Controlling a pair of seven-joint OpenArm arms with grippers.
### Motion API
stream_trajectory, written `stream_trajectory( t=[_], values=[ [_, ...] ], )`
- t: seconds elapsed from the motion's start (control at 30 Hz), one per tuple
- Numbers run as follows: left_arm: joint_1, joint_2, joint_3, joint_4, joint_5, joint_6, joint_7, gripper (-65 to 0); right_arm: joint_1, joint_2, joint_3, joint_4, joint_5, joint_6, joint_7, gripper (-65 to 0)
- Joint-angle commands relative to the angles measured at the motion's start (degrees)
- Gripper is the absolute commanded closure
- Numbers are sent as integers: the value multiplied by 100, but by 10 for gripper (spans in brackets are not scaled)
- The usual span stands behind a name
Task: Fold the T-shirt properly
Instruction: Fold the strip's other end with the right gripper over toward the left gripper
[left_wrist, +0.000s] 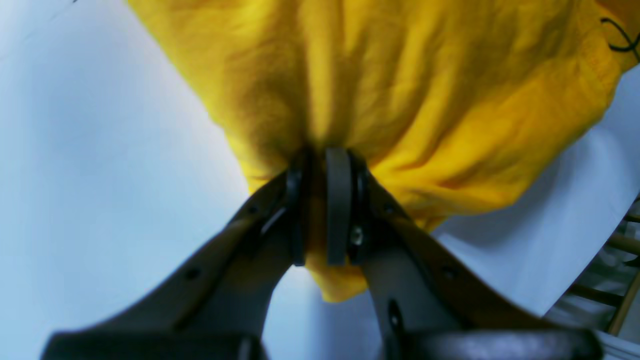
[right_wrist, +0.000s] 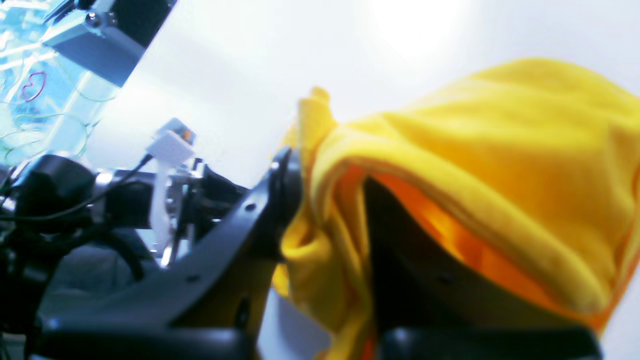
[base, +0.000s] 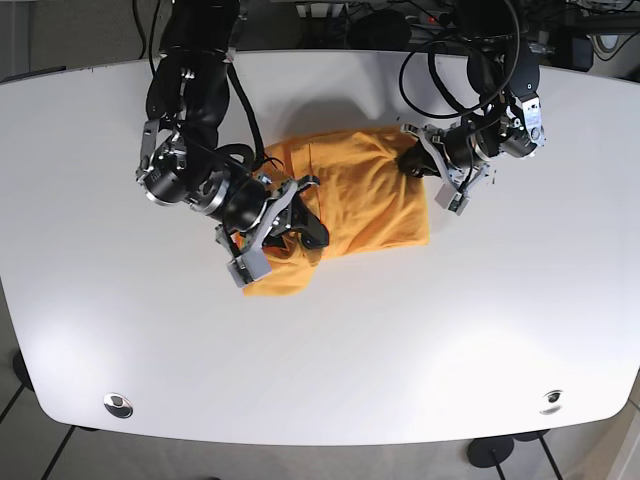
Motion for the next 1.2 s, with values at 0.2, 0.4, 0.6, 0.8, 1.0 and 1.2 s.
stream_trajectory(
  t=[0.2,0.4,0.6,0.8,1.0,1.2],
  values=[
    [-42,-19,-5,62,31,-25,32,-43,104,-95,-905,-546,-234,32,785,-21],
    [-42,-10,-5,62,31,-25,32,-43,183,-104,-1239,-1056,-217,-188,1189,-24],
    [-51,-1,-5,62,5,-25,32,-43,297,-87,-1766,-1707,-225,-838,1752,-27],
    [-68,104,-23,88,-13,-25,32,-43,403,-69,-1889,-1936,-217,-1700,1691,-460],
    [-156,192,-137,185,-153,-25,32,-43,350,335,-2285,-652,-190,-1875,1471,-571],
    [-121,-159,-1043,466,-997,-25,68,-43,-169,977,-2276,122,-190,-1875,1497,-569]
  ],
)
